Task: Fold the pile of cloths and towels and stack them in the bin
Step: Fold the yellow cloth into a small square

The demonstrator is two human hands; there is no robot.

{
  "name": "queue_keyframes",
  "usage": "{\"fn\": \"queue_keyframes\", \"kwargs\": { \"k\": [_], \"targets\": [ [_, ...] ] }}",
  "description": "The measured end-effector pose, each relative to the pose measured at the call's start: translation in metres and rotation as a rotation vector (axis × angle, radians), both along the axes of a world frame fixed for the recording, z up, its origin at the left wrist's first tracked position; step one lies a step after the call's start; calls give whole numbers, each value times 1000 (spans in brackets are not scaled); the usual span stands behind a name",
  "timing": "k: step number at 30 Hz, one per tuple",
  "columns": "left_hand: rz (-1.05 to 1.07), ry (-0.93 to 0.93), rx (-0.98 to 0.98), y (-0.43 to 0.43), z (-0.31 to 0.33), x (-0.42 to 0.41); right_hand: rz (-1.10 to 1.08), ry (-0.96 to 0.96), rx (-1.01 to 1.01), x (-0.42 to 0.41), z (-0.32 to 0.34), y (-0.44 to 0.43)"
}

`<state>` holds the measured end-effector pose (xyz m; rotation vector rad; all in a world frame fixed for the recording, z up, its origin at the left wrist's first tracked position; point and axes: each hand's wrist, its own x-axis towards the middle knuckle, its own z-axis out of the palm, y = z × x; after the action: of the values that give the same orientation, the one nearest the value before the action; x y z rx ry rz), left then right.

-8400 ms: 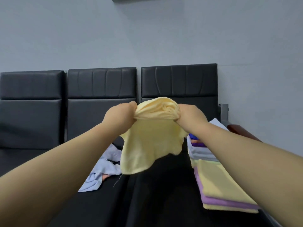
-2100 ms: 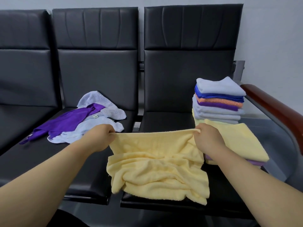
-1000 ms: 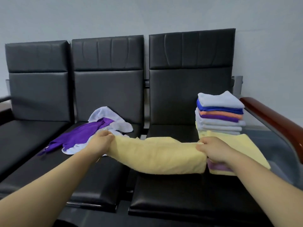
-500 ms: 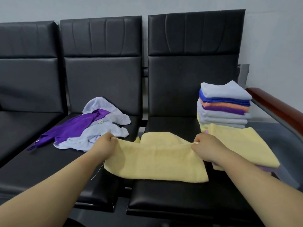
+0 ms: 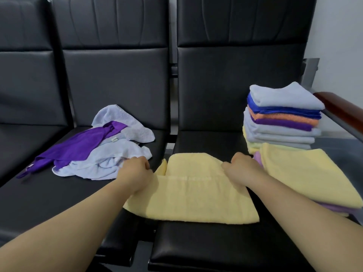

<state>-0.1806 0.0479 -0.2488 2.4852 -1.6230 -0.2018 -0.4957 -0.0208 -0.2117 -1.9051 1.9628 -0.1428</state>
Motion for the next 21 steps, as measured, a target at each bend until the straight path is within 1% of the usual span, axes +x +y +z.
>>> {"fn": "queue_keyframes", "kwargs": {
  "k": [2,4,6,9,11,14,17,19,21],
  "targets": [
    [-60,-19,-46,-4,2,-19,11,8,49,2,-4,-6],
    [-143,61,-103,-11,0,-38,27,25,108,4,-10,-14],
    [-238,173,-82,-18,-2,-56,24,26,155,8,-12,-22],
    [-384,237,-29,-23,-5,-80,44,-24,178,10,-7,-32],
    [-458,240,-21,-25,-7,-93,4,-163,190,8,-3,-36],
    [-532,195,-12,-27,-9,-101,-106,-433,257,4,-4,-39],
    [-558,197,-6,-26,-8,-100,-245,-646,363,2,-10,-43],
    [-564,195,-5,-25,-7,-100,-359,-873,458,1,-10,-43],
    [-562,182,-4,-24,-7,-101,-396,-1023,459,0,-13,-45]
  ]
}}
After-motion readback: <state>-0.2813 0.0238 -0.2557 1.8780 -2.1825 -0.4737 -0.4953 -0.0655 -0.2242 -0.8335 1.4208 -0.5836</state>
